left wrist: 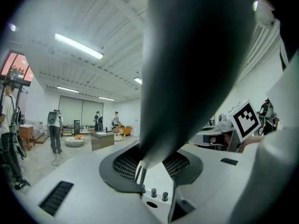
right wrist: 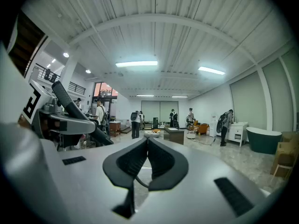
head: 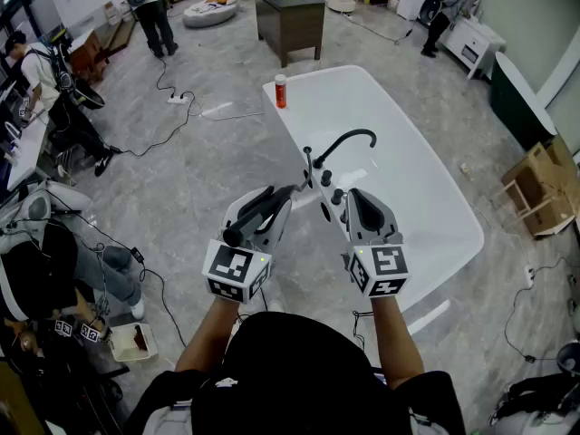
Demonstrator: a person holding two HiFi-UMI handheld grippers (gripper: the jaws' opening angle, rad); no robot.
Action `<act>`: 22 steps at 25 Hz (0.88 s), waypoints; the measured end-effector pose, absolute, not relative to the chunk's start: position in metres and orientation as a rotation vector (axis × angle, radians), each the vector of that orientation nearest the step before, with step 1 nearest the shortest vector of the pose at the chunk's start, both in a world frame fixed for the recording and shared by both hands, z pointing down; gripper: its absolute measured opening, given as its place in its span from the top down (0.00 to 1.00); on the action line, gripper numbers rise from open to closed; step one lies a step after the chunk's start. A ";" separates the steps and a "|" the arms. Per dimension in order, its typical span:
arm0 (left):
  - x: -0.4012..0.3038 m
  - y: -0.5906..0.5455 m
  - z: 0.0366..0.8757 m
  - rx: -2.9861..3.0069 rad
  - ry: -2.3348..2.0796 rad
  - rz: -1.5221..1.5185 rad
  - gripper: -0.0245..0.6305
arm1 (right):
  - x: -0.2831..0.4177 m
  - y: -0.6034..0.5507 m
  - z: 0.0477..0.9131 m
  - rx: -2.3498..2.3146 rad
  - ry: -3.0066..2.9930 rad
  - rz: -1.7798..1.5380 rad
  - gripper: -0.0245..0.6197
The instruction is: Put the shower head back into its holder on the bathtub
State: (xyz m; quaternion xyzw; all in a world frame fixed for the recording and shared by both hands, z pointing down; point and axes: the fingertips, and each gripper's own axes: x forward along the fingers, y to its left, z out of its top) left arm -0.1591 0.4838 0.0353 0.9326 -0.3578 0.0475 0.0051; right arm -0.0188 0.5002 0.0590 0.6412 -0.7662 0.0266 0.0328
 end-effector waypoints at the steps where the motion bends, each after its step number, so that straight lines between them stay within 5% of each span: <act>1: -0.158 0.486 0.036 2.922 -1.114 0.155 0.74 | -0.019 0.502 0.059 1.974 -2.371 0.085 0.93; 22: -0.136 0.530 0.045 2.877 -1.203 0.171 0.74 | 0.001 0.548 0.072 1.891 -2.428 0.082 0.93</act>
